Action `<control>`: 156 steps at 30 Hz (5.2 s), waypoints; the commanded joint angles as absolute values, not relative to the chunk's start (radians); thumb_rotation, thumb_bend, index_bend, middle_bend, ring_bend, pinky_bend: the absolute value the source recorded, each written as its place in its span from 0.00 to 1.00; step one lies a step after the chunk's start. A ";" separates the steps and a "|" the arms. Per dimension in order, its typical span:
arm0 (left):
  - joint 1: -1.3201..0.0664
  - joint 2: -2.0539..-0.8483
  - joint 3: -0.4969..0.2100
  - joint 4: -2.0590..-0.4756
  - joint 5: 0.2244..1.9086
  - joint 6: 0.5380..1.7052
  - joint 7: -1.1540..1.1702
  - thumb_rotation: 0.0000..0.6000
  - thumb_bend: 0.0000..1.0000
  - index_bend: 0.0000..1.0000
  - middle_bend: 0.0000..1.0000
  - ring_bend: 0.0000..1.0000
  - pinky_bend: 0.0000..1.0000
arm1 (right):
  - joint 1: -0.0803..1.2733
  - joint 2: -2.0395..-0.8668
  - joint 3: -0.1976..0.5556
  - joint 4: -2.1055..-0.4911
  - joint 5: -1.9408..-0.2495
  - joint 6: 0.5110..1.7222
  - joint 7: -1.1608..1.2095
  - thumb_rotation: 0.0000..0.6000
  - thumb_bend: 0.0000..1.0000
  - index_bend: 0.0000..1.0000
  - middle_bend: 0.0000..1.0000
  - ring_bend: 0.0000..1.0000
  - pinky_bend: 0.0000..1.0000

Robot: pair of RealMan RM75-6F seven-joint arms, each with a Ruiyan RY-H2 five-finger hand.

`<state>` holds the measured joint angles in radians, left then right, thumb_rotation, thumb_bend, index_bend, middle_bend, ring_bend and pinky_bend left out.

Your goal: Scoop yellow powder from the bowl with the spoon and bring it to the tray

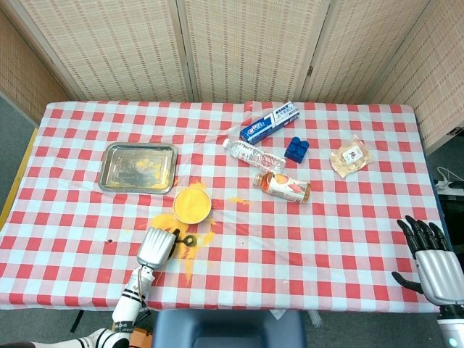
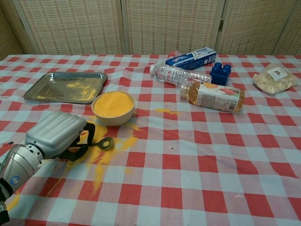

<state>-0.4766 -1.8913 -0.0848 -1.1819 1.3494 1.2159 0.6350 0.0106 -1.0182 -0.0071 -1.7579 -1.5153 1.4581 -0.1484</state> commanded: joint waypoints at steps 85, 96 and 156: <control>-0.684 -1.835 -0.270 -1.253 1.093 1.199 0.900 1.00 0.56 0.42 1.00 1.00 1.00 | 0.021 -1.026 0.002 -1.754 -1.494 1.445 -0.154 1.00 0.07 0.00 0.00 0.00 0.00; -0.679 -1.714 -0.243 -1.460 0.914 1.157 1.054 1.00 0.64 0.36 1.00 1.00 1.00 | 0.017 -1.026 0.000 -1.757 -1.499 1.451 -0.157 1.00 0.06 0.00 0.00 0.00 0.00; -0.682 -1.757 -0.062 -1.788 1.026 1.407 1.246 1.00 0.63 0.33 1.00 1.00 1.00 | -0.002 -0.975 -0.047 -1.773 -1.609 1.482 -0.072 1.00 0.07 0.00 0.00 0.00 0.00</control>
